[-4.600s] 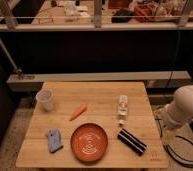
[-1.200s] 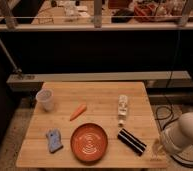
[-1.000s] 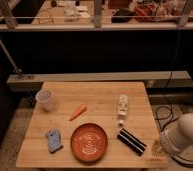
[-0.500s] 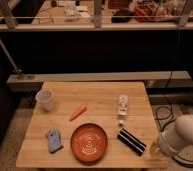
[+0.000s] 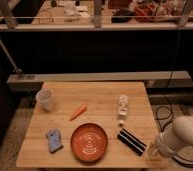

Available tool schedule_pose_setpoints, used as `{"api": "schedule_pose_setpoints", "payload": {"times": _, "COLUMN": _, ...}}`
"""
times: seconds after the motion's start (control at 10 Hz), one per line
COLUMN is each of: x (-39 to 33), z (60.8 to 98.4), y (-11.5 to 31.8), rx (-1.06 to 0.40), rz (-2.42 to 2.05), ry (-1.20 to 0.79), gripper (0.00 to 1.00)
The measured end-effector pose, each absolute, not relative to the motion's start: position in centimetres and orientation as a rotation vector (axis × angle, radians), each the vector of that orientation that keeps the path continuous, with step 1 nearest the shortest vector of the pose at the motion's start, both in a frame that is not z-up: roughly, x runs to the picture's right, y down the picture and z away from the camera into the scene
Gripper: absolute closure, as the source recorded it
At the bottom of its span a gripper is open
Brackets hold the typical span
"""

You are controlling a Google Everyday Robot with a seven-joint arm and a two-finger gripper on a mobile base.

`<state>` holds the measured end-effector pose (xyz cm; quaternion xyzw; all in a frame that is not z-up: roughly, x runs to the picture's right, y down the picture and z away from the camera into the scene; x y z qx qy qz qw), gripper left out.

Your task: Push the eraser across the table

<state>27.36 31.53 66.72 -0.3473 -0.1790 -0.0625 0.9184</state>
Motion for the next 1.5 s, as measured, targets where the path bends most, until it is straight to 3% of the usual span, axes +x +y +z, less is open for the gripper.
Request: {"api": "schedule_pose_setpoints", "payload": {"times": 1.5, "x": 25.3, "z": 69.7, "y": 33.9, "rx": -0.736, "rz": -0.184, "ry": -0.413, "gripper": 0.98}}
